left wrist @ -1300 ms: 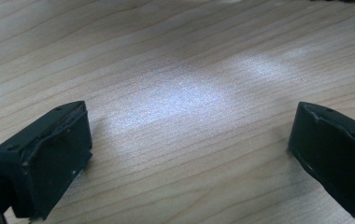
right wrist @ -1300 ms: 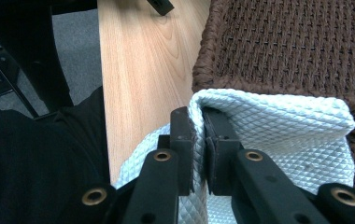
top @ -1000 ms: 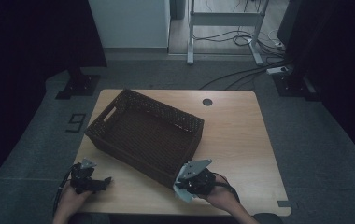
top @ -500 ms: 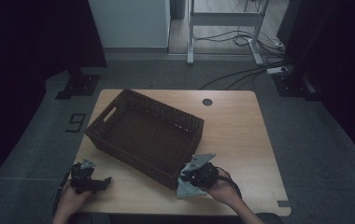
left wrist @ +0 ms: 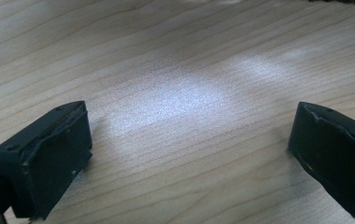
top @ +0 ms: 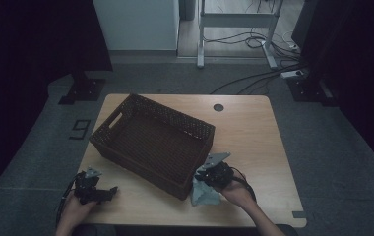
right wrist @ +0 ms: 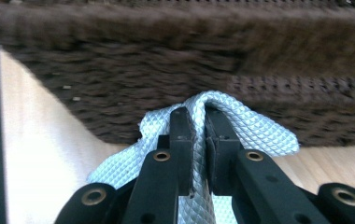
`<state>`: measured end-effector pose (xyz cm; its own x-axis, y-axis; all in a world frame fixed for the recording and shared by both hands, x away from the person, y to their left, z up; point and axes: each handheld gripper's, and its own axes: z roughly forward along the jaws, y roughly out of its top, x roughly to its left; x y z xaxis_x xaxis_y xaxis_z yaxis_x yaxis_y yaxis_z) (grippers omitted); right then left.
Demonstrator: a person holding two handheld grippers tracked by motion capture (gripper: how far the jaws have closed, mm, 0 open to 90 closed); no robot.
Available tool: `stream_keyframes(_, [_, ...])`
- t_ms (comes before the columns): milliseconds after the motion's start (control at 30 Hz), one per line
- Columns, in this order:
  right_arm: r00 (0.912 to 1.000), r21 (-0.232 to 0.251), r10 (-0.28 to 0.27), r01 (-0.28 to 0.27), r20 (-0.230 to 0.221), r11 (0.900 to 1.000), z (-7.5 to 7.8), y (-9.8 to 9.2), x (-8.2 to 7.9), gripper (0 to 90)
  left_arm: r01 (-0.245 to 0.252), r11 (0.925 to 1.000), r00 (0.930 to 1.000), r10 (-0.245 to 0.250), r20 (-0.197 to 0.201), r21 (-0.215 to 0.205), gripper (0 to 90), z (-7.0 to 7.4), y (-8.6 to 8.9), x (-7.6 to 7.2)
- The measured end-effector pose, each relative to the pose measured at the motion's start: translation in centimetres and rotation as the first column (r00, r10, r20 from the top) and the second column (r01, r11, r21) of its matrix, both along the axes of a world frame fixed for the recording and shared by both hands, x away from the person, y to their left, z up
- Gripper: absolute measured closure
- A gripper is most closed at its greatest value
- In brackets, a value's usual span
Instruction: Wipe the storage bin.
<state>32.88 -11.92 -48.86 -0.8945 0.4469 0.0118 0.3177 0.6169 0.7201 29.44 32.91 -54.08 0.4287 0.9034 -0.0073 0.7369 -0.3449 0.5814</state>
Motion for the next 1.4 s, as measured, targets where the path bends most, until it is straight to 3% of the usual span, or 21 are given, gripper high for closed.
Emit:
stream_keyframes(500, [0.999, -0.027, -0.043, 0.043, 0.011, 0.999, -0.1, -0.6, 1.3, 82.3, 0.001, 1.0, 1.0, -0.001, 0.0, 0.0, 0.0, 0.0, 0.0, 0.0])
stream_keyframes(833, [0.9958, -0.024, -0.091, 0.091, 0.011, 0.996, -0.1, -1.3, 3.1, 82.2, 0.002, 1.0, 1.0, -0.002, 0.001, 0.0, 0.0, 0.0, 0.0, 0.0])
stream_keyframes(1400, [0.9788, -0.004, -0.203, 0.203, 0.029, 0.979, -0.1, -3.0, 6.3, 82.0, 0.003, 1.0, 1.0, -0.003, 0.002, 0.0, 0.0, 0.0, 0.0, 0.0])
